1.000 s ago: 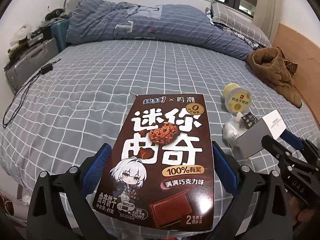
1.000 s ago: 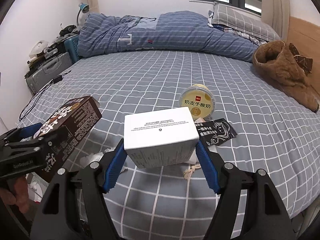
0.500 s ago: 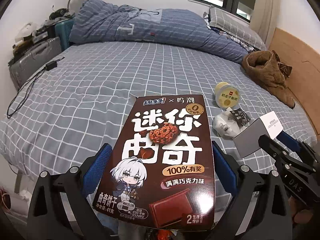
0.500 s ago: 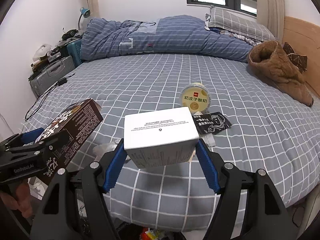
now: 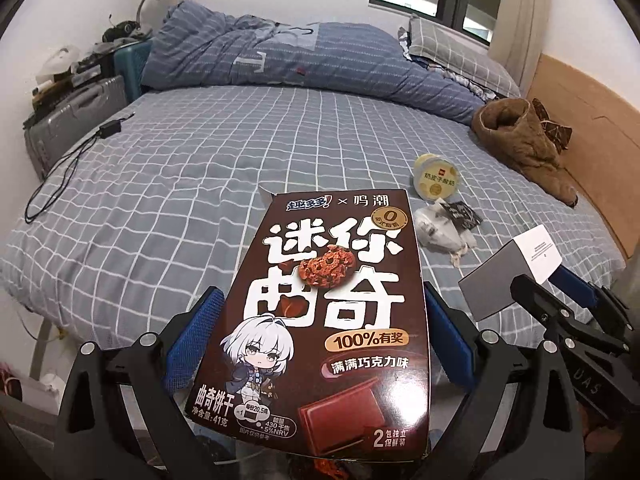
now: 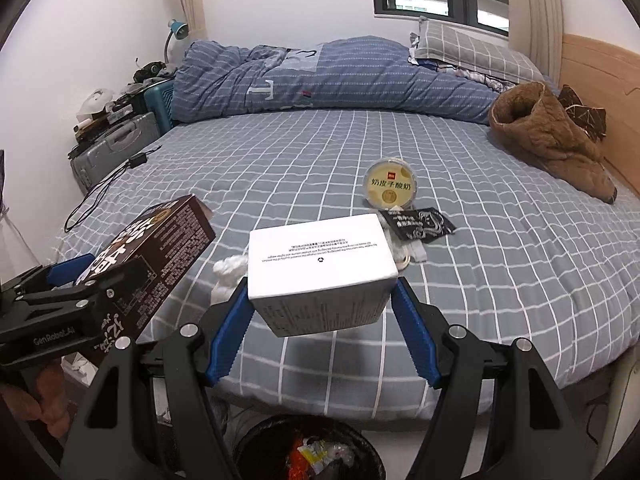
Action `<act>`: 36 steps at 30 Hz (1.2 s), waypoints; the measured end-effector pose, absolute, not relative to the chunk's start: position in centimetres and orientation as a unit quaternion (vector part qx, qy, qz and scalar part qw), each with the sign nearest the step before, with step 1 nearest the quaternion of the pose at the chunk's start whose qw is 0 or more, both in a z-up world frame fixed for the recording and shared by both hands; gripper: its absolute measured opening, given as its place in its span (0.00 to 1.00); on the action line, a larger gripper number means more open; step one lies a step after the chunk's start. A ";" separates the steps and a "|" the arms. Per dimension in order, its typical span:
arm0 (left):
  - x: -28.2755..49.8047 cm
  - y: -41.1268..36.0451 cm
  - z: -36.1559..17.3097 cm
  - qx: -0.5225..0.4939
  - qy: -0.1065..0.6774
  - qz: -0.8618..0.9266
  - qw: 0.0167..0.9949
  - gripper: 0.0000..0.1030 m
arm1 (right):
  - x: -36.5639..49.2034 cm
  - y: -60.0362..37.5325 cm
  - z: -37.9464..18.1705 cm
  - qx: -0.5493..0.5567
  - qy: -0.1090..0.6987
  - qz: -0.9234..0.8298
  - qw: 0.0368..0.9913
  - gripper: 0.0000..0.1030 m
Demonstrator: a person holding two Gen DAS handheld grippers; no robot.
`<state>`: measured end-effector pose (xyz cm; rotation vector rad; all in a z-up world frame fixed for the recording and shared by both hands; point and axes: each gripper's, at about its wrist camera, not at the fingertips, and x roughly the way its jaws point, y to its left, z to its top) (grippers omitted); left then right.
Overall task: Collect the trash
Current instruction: 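Carry the brown box and white box with both tools over the black bin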
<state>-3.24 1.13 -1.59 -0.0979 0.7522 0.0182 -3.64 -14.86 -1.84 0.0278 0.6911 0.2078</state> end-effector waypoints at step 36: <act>-15.9 -0.7 -3.6 -0.054 0.414 0.000 0.909 0.90 | -16.7 -15.6 -3.6 0.022 0.387 0.092 0.917 0.65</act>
